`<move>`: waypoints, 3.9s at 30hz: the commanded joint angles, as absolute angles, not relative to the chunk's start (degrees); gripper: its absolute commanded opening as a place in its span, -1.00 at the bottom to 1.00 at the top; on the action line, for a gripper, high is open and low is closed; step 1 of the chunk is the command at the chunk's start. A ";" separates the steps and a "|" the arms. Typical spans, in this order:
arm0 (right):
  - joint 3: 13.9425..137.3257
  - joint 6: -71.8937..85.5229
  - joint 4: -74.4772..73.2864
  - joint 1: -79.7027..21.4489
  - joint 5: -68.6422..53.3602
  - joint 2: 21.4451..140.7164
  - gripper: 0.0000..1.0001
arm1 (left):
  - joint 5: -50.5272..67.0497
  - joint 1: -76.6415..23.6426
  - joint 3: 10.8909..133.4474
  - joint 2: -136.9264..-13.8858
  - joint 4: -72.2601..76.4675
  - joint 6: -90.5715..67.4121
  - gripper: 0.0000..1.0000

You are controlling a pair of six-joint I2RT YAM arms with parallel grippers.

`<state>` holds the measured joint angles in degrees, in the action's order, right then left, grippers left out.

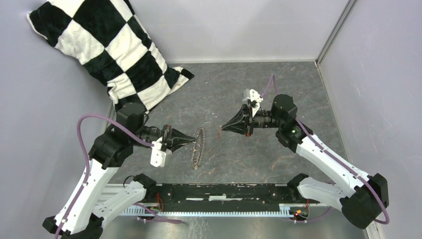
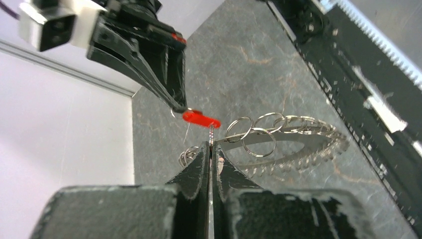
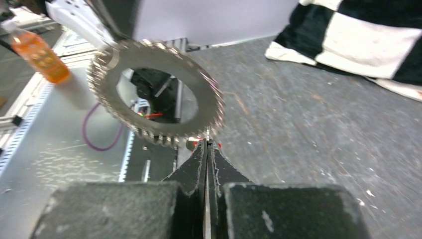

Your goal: Put the keys on the keyring

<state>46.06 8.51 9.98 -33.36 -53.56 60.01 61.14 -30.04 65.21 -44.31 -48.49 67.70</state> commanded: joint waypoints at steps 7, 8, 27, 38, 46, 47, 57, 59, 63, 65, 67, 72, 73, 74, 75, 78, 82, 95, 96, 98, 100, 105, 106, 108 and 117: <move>51.66 21.34 14.25 -41.17 -55.94 61.97 -0.99 | 58.42 -30.15 63.20 -42.19 -54.01 92.33 -0.95; 51.64 22.17 15.01 -41.85 -56.31 62.41 -0.99 | 58.63 -30.15 63.26 -42.30 -54.11 92.54 -0.95; 54.49 25.85 16.71 -48.12 -59.97 66.43 -0.99 | 64.34 -30.17 61.29 -38.21 -57.57 116.60 -0.96; 55.97 24.09 16.27 -48.75 -62.79 64.83 -0.99 | 72.23 -30.16 63.38 -38.04 -42.01 87.44 -0.96; 65.19 5.82 -4.78 -48.72 -58.84 63.29 -0.99 | 73.33 -30.15 66.66 -40.08 -41.32 77.62 -0.96; 66.32 3.60 -6.86 -48.68 -58.12 63.19 -0.99 | 73.41 -30.16 66.92 -40.30 -40.82 75.88 -0.96; 79.93 -13.10 -22.08 -48.30 -40.26 61.61 -0.99 | 74.01 -30.17 68.23 -41.14 -36.61 61.29 -0.96; 80.86 -15.36 -21.62 -48.29 -37.02 60.89 -0.99 | 74.06 -30.17 67.53 -41.34 -28.82 48.73 -0.96; 79.56 -22.55 -20.49 -48.26 -32.54 60.15 -0.99 | 72.84 -30.15 62.89 -41.80 -3.55 15.89 -0.96; 78.26 -26.65 -19.94 -48.31 -34.22 60.27 -0.99 | 74.16 -30.18 62.63 -42.23 -0.82 10.02 -0.96; 77.93 -32.34 -20.77 -48.33 -37.11 60.55 -0.99 | 76.88 -30.19 63.82 -43.37 -0.58 5.87 -0.96; 77.96 -42.92 -20.13 -48.34 -38.85 59.65 -0.99 | 83.63 -30.23 70.12 -47.62 -10.79 5.28 -0.95; 78.69 -44.20 -20.60 -48.31 -40.43 60.20 -0.99 | 84.61 -30.23 71.01 -48.28 -12.19 5.05 -0.96; 80.04 -45.63 -21.72 -48.44 -42.25 61.20 -0.99 | 85.70 -30.25 71.85 -48.89 -13.89 4.98 -0.96; 81.22 -46.40 -22.75 -48.43 -43.41 62.06 -0.99 | 86.31 -30.26 72.64 -49.53 -15.48 5.05 -0.96; 83.41 -48.09 -24.67 -48.77 -45.60 64.39 -0.99 | 87.56 -30.32 74.58 -50.99 -20.19 6.20 -0.95; 83.10 -47.45 -21.53 -49.57 -47.00 65.57 -0.99 | 91.39 -30.32 76.69 -53.71 -32.14 12.56 -0.96; 77.61 -49.87 -21.99 -57.98 -42.92 64.07 -0.99 | 93.69 -30.24 83.41 -64.09 -65.52 36.51 -0.95; 76.68 -49.31 -21.78 -58.02 -42.66 63.33 -0.99 | 93.74 -30.23 83.38 -64.21 -65.58 36.64 -0.95; 74.32 -48.00 -21.01 -58.15 -42.13 61.57 -0.99 | 93.69 -30.23 83.32 -64.14 -65.60 37.42 -0.96; 71.70 -46.39 -19.91 -58.26 -41.60 59.82 -0.98 | 93.69 -30.26 83.49 -64.22 -65.63 38.01 -0.96; 68.49 -44.03 -17.78 -59.48 -40.84 57.40 -0.99 | 93.69 -30.24 82.95 -64.75 -65.65 37.56 -0.96; 68.25 -43.83 -17.42 -59.76 -40.30 57.31 -0.99 | 93.69 -30.23 82.71 -64.84 -65.65 37.47 -0.96; 68.31 -44.02 -17.82 -60.24 -39.67 57.85 -0.99 | 93.69 -30.23 82.21 -65.28 -66.06 37.55 -0.96; 70.04 -43.94 -20.03 -63.82 -35.49 60.78 -0.99 | 93.61 -30.06 81.54 -67.22 -70.20 39.91 -0.95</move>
<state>68.60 -44.64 -20.23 -61.95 -37.95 59.94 87.37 -30.04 81.54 -66.81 -69.06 37.04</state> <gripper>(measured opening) 0.011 0.043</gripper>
